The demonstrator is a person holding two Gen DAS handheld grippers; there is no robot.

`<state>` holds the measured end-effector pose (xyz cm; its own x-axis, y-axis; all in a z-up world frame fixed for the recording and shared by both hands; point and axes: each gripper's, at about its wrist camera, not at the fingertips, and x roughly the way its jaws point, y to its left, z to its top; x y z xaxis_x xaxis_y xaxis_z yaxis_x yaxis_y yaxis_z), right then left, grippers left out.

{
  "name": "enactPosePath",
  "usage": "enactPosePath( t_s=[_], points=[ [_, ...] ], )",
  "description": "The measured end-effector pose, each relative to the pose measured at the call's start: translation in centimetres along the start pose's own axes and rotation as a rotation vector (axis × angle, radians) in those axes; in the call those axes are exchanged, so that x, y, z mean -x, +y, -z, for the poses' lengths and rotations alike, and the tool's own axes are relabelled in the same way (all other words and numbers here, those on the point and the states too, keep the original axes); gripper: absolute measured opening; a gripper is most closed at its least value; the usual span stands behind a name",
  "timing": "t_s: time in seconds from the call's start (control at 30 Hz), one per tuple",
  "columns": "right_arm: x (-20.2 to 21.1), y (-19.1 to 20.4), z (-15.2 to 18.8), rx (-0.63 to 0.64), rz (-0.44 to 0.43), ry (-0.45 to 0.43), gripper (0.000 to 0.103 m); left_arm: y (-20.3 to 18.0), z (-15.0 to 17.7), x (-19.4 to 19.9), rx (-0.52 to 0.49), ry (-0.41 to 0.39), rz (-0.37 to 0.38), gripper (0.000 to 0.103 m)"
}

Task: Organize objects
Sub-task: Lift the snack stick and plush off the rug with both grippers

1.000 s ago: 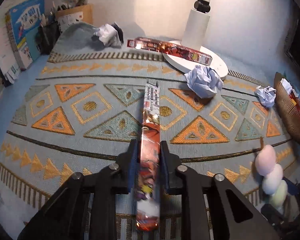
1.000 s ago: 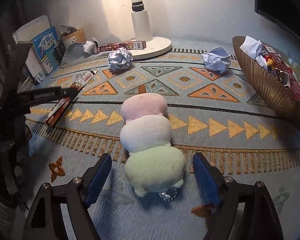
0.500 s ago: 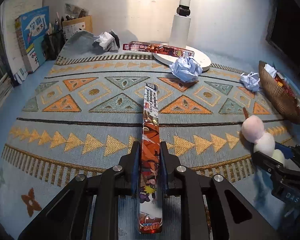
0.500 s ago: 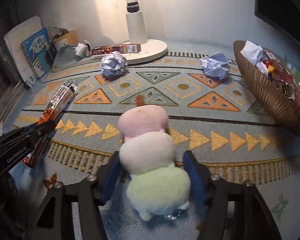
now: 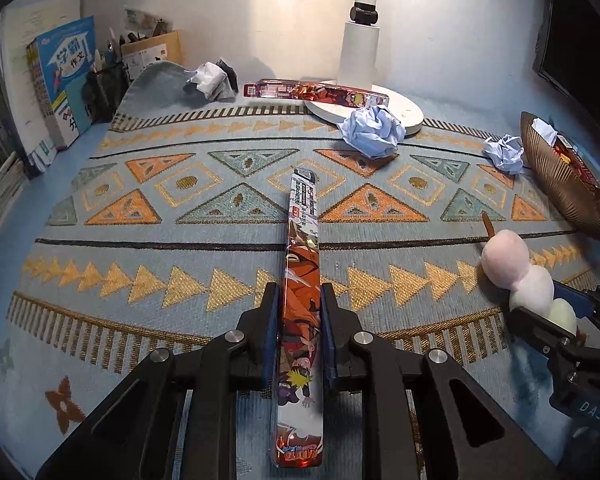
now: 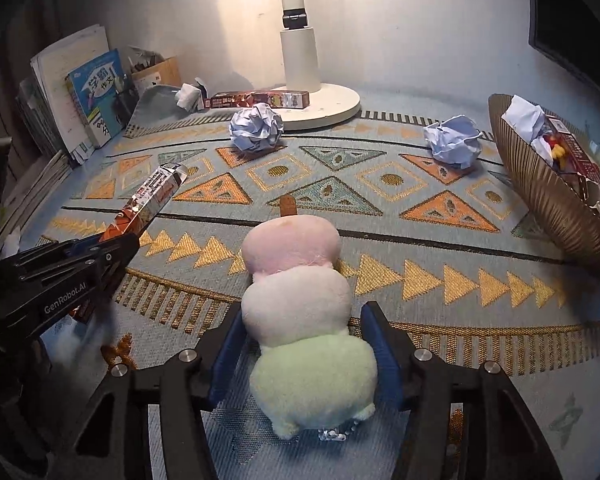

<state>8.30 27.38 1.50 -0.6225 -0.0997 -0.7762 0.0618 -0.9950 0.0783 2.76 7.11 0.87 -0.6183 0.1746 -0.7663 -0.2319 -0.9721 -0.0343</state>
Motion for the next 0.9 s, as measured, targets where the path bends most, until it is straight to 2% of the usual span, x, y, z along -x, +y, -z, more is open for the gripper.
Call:
enactPosePath(
  t_s=[0.1,0.73,0.9],
  points=[
    [0.3,0.0,0.0,0.001,0.027,-0.021,0.057,0.0,0.0,0.0,0.000,0.000,0.002,0.016],
    [1.0,0.3,0.0,0.032,-0.006,-0.056,0.057,-0.1,0.0,0.0,-0.003,-0.002,0.014,0.016],
    [1.6,-0.9,-0.1,-0.019,-0.121,-0.058,0.057,0.2,-0.1,1.0,0.013,-0.048,0.064,0.015]
  ],
)
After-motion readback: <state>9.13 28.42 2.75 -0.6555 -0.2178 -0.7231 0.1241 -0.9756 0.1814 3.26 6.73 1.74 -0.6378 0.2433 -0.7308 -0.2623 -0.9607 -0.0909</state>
